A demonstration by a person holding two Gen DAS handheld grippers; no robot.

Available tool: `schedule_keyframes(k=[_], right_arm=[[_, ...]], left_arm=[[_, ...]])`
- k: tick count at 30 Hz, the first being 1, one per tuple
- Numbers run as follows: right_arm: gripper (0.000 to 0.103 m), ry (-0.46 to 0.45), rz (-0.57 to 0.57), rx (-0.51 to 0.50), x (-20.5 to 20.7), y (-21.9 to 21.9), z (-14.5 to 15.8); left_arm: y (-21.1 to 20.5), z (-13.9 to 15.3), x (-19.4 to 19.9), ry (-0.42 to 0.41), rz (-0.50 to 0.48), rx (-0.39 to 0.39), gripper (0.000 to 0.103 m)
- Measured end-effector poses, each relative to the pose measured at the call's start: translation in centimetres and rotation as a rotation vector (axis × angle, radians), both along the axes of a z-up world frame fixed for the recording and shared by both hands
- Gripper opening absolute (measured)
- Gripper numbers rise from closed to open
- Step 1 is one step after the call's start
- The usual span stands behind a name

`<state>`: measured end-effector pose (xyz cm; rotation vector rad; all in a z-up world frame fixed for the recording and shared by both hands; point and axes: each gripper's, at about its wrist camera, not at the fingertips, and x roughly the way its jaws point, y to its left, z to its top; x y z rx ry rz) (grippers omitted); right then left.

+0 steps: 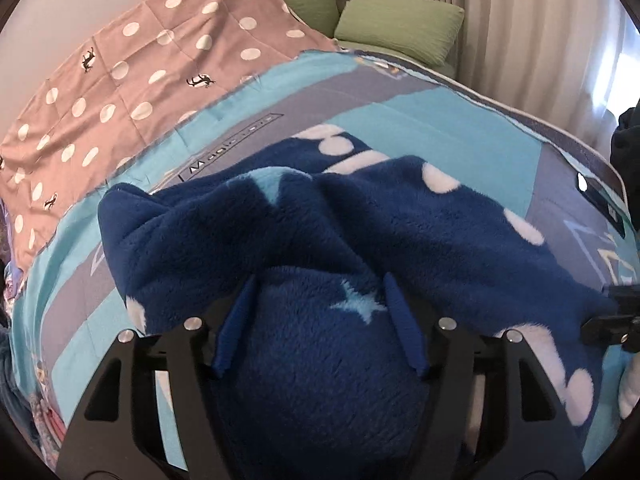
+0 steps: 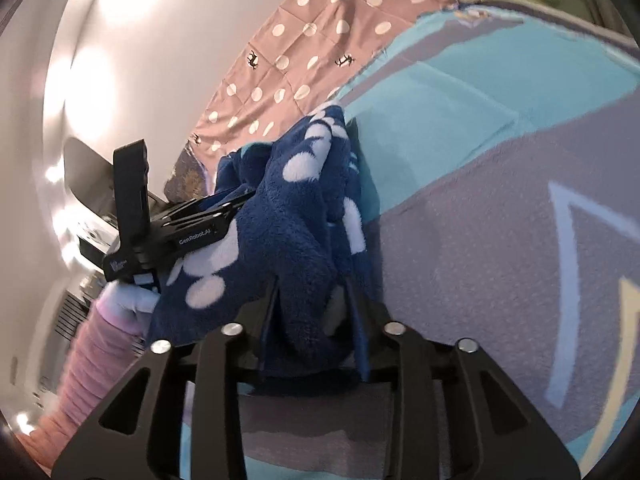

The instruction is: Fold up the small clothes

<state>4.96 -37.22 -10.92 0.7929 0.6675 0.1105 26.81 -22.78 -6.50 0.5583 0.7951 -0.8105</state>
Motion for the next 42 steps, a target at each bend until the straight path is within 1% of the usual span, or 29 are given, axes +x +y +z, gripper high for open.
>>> schedule_keyframes(k=[2, 6, 9, 10, 11, 12, 13, 14, 15, 16, 17, 18, 19, 21, 24, 26, 27, 28, 29, 30, 31, 32, 34, 36, 38, 40, 42], right_arm=[[0.043, -0.003, -0.004, -0.049, -0.3, 0.1, 0.7], [0.043, -0.039, -0.015, -0.046, -2.1, -0.3, 1.7], [0.041, -0.120, 0.097, -0.114, -3.8, 1.9, 3.3], [0.041, -0.129, 0.128, -0.144, -4.2, 2.7, 3.6], [0.040, -0.133, 0.163, -0.149, -4.7, 3.4, 3.6], [0.039, -0.140, 0.230, -0.096, -4.8, 4.2, 3.3], [0.037, -0.138, 0.288, 0.000, -4.4, 5.1, 2.6], [0.035, -0.130, 0.336, 0.065, -3.8, 6.2, 2.1], [0.033, -0.119, 0.374, 0.090, -3.0, 7.2, 1.7], [0.025, -0.098, 0.384, 0.077, -2.2, 8.2, 1.3], [0.019, -0.055, 0.374, 0.043, -1.4, 9.0, 0.9], [0.015, -0.013, 0.362, 0.022, -0.6, 9.7, 0.3], [0.012, 0.020, 0.350, 0.035, 0.3, 10.0, -0.4], [0.011, 0.038, 0.343, 0.071, 1.5, 10.2, -1.2], [0.011, 0.024, 0.340, 0.085, 2.5, 10.8, -1.3], [0.010, 0.015, 0.347, 0.046, 3.0, 11.8, -1.3], [0.010, 0.027, 0.407, 0.028, 3.4, 13.1, -1.9], [0.005, 0.060, 0.525, 0.073, 3.9, 14.4, -3.0], [0.000, 0.127, 0.737, 0.201, 4.8, 16.7, -5.0], [0.000, 0.136, 0.828, 0.260, 4.9, 18.3, -5.6], [0.000, 0.135, 0.797, 0.122, 4.4, 19.4, -4.6], [0.000, 0.112, 0.790, 0.029, 3.8, 20.1, -3.7], [0.000, 0.079, 0.779, -0.047, 2.5, 20.5, -2.7], [0.000, 0.049, 0.702, -0.019, 1.4, 18.5, -2.1], [0.000, 0.025, 0.539, 0.020, 0.2, 14.1, -1.8], [0.001, 0.028, 0.398, 0.062, -0.1, 10.2, -2.1], [0.001, 0.031, 0.313, 0.134, 0.2, 7.5, -2.6]], left_arm=[[-0.2, -0.1, -0.3, -0.012, 0.001, 0.023, 0.066], [-0.9, -0.1, -1.1, -0.068, -0.011, 0.087, 0.066], [-0.9, 1.0, -1.4, -0.084, -0.023, 0.117, 0.065], [-0.9, 1.4, -1.4, -0.087, -0.025, 0.120, 0.064], [-0.9, 1.8, -1.5, -0.092, -0.034, 0.123, 0.060], [-1.1, 2.2, -1.9, -0.108, -0.054, 0.127, 0.058], [-1.4, 2.3, -2.2, -0.124, -0.069, 0.132, 0.057], [-1.6, 2.4, -2.4, -0.133, -0.080, 0.136, 0.056], [-1.9, 2.3, -2.5, -0.136, -0.087, 0.139, 0.056], [-2.3, 2.0, -2.4, -0.131, -0.083, 0.145, 0.056], [-2.5, 1.6, -2.2, -0.126, -0.082, 0.153, 0.056], [-2.8, 0.9, -1.9, -0.117, -0.086, 0.167, 0.056], [-2.9, 0.5, -1.6, -0.104, -0.086, 0.173, 0.056], [-3.0, 0.3, -1.4, -0.077, -0.084, 0.180, 0.056], [-3.4, 0.2, -1.4, -0.085, -0.092, 0.209, 0.056], [-3.8, 0.1, -1.4, -0.086, -0.093, 0.225, 0.056], [-4.0, 0.0, -1.3, -0.082, -0.092, 0.230, 0.056], [-4.3, -0.1, -1.2, -0.071, -0.087, 0.232, 0.056], [-4.5, -0.2, -1.1, -0.062, -0.080, 0.227, 0.056], [-4.8, -0.3, -1.0, -0.055, -0.071, 0.220, 0.057], [-4.9, -0.5, -1.1, -0.058, -0.070, 0.225, 0.057], [-5.0, -0.5, -1.1, -0.063, -0.067, 0.225, 0.057], [-4.6, -0.3, -1.1, -0.064, -0.065, 0.215, 0.057], [-4.1, -0.3, -1.1, -0.063, -0.063, 0.196, 0.057], [-3.8, -0.3, -1.1, -0.058, -0.060, 0.181, 0.057], [-3.8, -0.3, -1.1, -0.060, -0.061, 0.178, 0.057], [-3.9, -0.3, -1.2, -0.067, -0.062, 0.183, 0.057]])
